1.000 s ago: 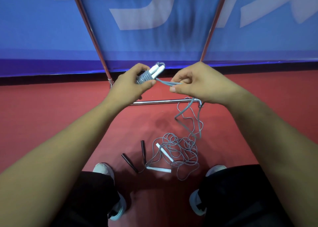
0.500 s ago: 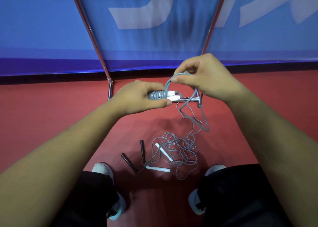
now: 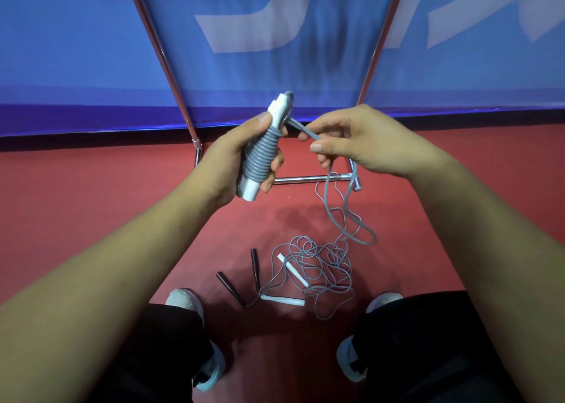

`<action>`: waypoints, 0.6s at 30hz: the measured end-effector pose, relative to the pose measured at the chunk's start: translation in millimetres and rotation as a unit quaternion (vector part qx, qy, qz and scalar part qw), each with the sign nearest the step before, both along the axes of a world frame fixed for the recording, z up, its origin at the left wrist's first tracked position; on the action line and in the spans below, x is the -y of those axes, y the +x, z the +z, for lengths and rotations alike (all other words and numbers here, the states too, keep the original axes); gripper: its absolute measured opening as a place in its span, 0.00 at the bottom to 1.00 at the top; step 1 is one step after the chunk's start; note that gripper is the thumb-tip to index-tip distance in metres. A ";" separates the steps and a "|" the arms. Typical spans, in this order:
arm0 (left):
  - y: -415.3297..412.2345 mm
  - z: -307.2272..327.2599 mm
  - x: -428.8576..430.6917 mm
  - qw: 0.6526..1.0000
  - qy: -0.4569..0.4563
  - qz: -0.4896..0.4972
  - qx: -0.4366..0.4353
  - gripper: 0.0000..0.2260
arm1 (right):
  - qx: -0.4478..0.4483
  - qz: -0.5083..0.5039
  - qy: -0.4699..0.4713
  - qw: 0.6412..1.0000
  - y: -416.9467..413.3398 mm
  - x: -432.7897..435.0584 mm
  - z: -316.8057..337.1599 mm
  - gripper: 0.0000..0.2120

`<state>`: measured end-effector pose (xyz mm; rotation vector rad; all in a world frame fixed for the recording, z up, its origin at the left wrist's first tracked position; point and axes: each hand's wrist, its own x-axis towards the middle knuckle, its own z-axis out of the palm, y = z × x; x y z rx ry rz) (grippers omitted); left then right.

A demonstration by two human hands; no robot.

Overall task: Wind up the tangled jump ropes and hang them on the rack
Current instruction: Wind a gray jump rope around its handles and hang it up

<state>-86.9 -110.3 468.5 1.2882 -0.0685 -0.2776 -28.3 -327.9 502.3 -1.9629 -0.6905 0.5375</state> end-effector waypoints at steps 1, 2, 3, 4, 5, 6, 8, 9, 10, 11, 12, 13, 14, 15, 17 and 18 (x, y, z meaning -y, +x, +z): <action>-0.1 -0.5 0.3 1.000 0.005 0.009 -0.008 0.16 | -0.015 0.007 -0.003 1.000 0.7 0.9 -1.0 0.10; -0.2 -1.5 1.2 1.000 0.008 0.016 -0.013 0.16 | -0.028 0.014 -0.012 0.999 1.3 2.3 -2.0 0.10; -0.2 -2.4 2.3 1.000 0.004 0.023 -0.015 0.16 | -0.034 0.019 -0.027 0.999 1.6 4.1 -2.2 0.10; 0.2 -2.6 3.4 0.999 -0.008 0.031 -0.014 0.16 | -0.035 0.022 -0.043 0.998 2.2 6.3 -2.4 0.09; 0.8 -2.0 4.1 0.999 -0.023 0.037 -0.013 0.15 | -0.031 0.023 -0.057 0.998 2.6 8.7 -1.6 0.09; 1.9 -1.0 3.7 0.999 -0.033 0.040 -0.014 0.16 | -0.026 0.021 -0.067 0.997 3.5 10.9 -1.0 0.09; 4.0 0.0 0.7 0.998 -0.034 0.040 -0.022 0.15 | -0.015 0.007 -0.080 0.997 4.8 14.2 0.2 0.08; 4.9 0.3 -1.0 0.999 -0.024 0.040 -0.024 0.14 | -0.009 -0.002 -0.082 0.997 4.9 15.2 0.7 0.08; 5.7 0.6 -2.2 0.999 -0.007 0.046 -0.025 0.14 | -0.005 -0.010 -0.080 0.997 4.8 15.9 0.8 0.08; 6.4 0.6 -2.9 0.998 0.016 0.060 -0.028 0.13 | -0.007 -0.018 -0.074 0.997 4.6 16.5 0.4 0.07; 7.0 1.3 -2.9 0.996 0.037 0.080 -0.031 0.11 | -0.014 -0.031 -0.069 0.997 4.4 16.8 -0.9 0.08; 7.4 2.4 -2.6 0.992 0.058 0.103 -0.030 0.09 | -0.023 -0.048 -0.066 0.996 3.7 16.4 -1.6 0.08; 7.9 3.6 -2.4 0.989 0.080 0.125 -0.026 0.06 | -0.027 -0.065 -0.066 0.995 3.3 15.8 -2.6 0.08; 8.1 4.6 -2.4 0.984 0.103 0.142 -0.019 0.05 | -0.030 -0.075 -0.066 0.995 2.2 14.4 -2.7 0.09; 8.1 6.0 -3.0 0.975 0.148 0.163 0.000 0.04 | -0.033 -0.077 -0.072 0.994 0.0 10.4 -1.6 0.10; 8.0 6.2 -3.7 0.971 0.165 0.171 0.007 0.05 | -0.036 -0.077 -0.077 0.993 -1.2 7.8 0.1 0.11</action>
